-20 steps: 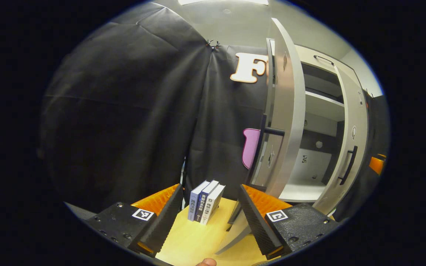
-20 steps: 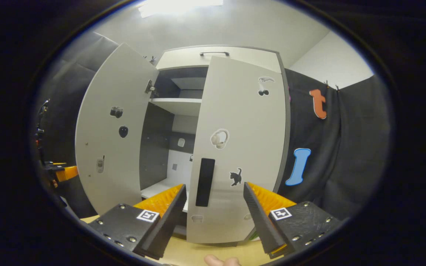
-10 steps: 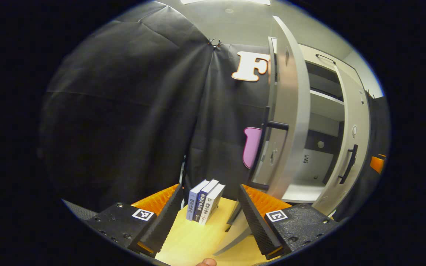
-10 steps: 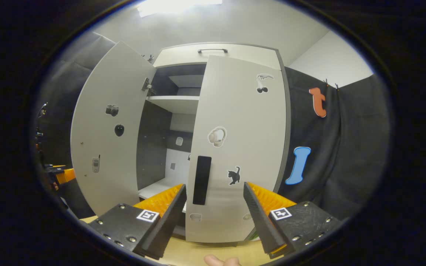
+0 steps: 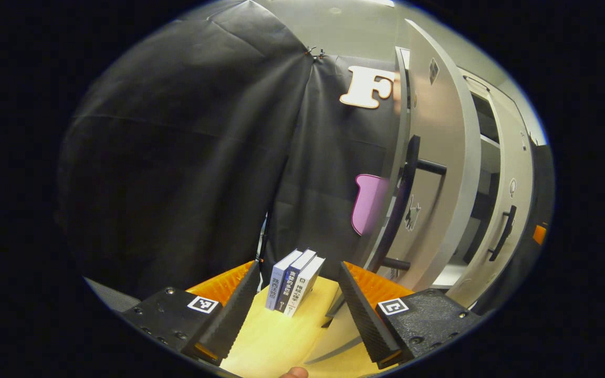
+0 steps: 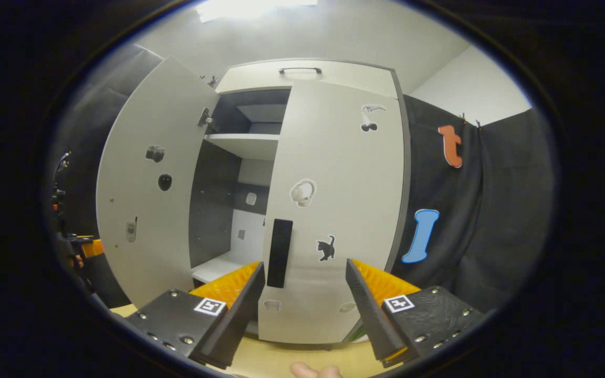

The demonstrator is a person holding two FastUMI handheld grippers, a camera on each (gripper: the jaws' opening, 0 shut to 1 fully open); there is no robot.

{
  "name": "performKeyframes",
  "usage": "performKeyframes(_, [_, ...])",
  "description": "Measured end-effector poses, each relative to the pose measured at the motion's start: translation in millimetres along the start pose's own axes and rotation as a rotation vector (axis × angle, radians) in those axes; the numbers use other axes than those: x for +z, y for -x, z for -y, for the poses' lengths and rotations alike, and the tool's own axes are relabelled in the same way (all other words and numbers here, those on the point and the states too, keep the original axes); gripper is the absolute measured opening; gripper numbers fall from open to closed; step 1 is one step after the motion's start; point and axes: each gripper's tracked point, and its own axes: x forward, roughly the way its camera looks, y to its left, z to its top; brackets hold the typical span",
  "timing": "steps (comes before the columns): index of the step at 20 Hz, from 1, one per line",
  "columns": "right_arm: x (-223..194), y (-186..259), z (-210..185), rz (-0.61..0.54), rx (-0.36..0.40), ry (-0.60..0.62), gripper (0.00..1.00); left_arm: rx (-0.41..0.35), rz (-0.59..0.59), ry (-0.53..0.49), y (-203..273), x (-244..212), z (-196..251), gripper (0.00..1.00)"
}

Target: Grasp the bottle in the cabinet with the left hand and place it on the coaster, then close the right door with the right hand and the left door with the left hand.

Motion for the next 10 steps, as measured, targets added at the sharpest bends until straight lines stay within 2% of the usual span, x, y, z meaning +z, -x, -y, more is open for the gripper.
performKeyframes(1, [-0.7, 0.1, 2.0, -0.001, -0.003, 0.001, 0.94, 0.001, 0.0, 0.001, 1.7, -0.2, 1.5, 0.94])
performKeyframes(2, [-1.0, 1.0, 3.8, -0.001, -0.005, 0.002, 0.94, 0.0, -0.005, 0.01, 0.1, -2.2, 2.3, 0.88])
performKeyframes(3, [-1.4, 1.4, 4.6, -0.002, -0.006, 0.005, 0.94, -0.005, -0.011, 0.021, -0.7, -3.3, 3.3, 0.88])
performKeyframes(4, [-1.5, 2.0, 5.6, -0.002, -0.009, 0.009, 0.94, -0.014, -0.021, 0.033, 0.2, -4.9, 4.5, 0.94])
performKeyframes(10, [-2.8, 6.9, 9.5, 0.0, -0.008, 0.001, 0.94, -0.015, -0.029, 0.014, -0.3, -9.6, 6.9, 0.93])
